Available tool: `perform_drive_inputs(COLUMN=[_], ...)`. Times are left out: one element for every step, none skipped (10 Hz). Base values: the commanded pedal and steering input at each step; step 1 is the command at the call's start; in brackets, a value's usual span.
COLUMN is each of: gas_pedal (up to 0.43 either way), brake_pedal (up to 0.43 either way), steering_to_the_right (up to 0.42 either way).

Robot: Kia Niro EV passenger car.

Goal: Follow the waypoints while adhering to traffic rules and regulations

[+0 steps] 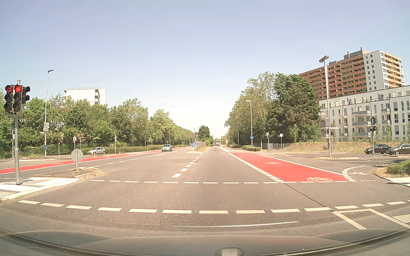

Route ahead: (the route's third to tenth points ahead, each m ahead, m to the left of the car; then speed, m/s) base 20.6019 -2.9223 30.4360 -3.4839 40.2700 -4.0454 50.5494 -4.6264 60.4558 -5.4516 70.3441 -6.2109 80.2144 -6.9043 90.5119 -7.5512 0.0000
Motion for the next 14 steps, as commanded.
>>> perform_drive_inputs(gas_pedal=[0.0, 0.0, 0.0, 0.0, 0.0, 0.0, 0.0, 0.0, 0.0, 0.0, 0.0, 0.0, 0.0, 0.0], brake_pedal=[0.366, 0.366, 0.366, 0.366, 0.366, 0.366, 0.366, 0.366, 0.366, 0.366, 0.366, 0.366, 0.366, 0.366], steering_to_the_right=[-0.001, -0.002, -0.002, -0.001, -0.001, -0.001, -0.001, -0.001, -0.001, 0.0, 0.0, 0.0, 0.0, 0.0])
